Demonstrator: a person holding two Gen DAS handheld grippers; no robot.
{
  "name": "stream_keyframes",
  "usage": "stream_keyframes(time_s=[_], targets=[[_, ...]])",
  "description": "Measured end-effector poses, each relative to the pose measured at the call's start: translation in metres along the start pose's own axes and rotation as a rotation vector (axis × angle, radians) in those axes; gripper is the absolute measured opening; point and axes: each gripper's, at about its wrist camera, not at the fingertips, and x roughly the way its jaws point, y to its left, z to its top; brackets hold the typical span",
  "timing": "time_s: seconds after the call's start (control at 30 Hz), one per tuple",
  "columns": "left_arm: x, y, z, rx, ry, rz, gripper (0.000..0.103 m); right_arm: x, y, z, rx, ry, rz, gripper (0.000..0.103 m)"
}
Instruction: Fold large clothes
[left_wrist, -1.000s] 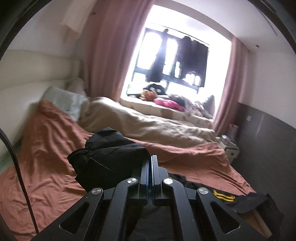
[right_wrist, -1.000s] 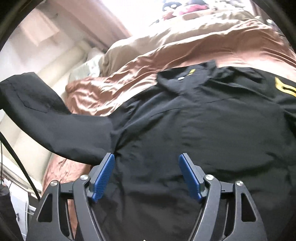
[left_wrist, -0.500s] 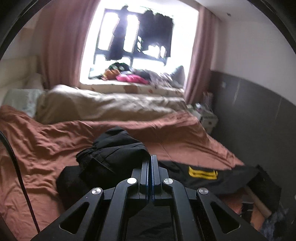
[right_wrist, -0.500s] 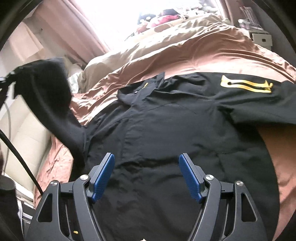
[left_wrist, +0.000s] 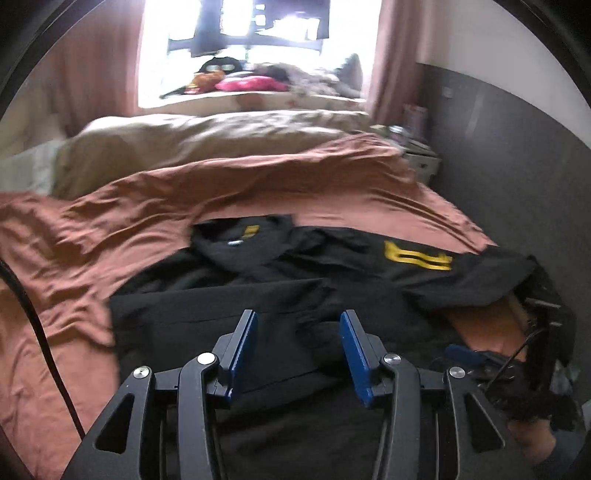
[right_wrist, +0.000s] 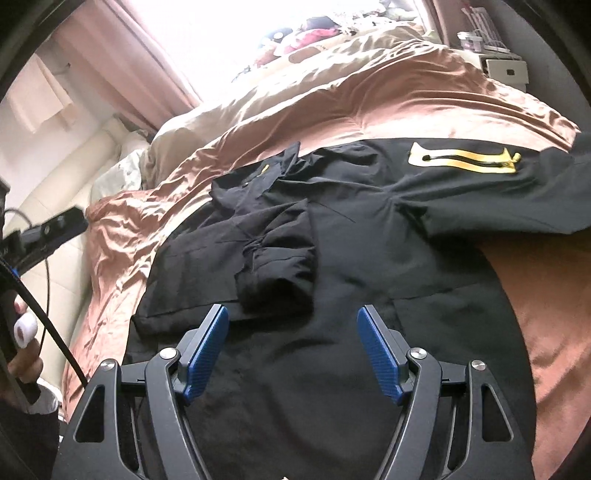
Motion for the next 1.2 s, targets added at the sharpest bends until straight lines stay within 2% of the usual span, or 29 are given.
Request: stream_keyframes(time_s=[0.13,0.33,0.6,0.8,0.9,0.93,1.03,1.07,1.13,1.2], targets=[[-0.017,0.049,-0.014,-0.053,0.016,0.080,0.048,0.021,0.019,0.008,-0.054,0.020,-0.030,0.071],[-0.018,0.104,-0.039,-0.108,0.070,0.180,0.048,0.068,0.056,0.018,-0.167,0.079,-0.102,0.071],[0.009,0.168,-0.085,-0.178,0.184,0.240,0.048,0.144,0.077,0.026,-0.207,0.163,-0.195,0.071],[0.039,0.195,-0.119,-0.244,0.248,0.219,0.048,0.185,0.090,0.020,-0.310,0.215,-0.303,0.071],[0.055,0.200,-0.129,-0.257,0.268,0.214,0.043,0.195,0.093,0.021,-0.347,0.216,-0.330,0.068],[0.060,0.202,-0.131,-0.262,0.274,0.210,0.037,0.195,0.093,0.022,-0.342,0.213,-0.334,0.061],[0.077,0.204,-0.140,-0.275,0.299,0.196,0.031,0.188,0.088,0.029,-0.328,0.189,-0.355,0.050],[0.081,0.205,-0.142,-0.275,0.304,0.198,0.030,0.184,0.085,0.031,-0.326,0.181,-0.364,0.049],[0.090,0.207,-0.147,-0.272,0.316,0.221,0.017,0.177,0.076,0.037,-0.323,0.168,-0.383,0.047],[0.095,0.212,-0.150,-0.291,0.320,0.222,0.013,0.168,0.060,0.041,-0.310,0.158,-0.417,0.047]])
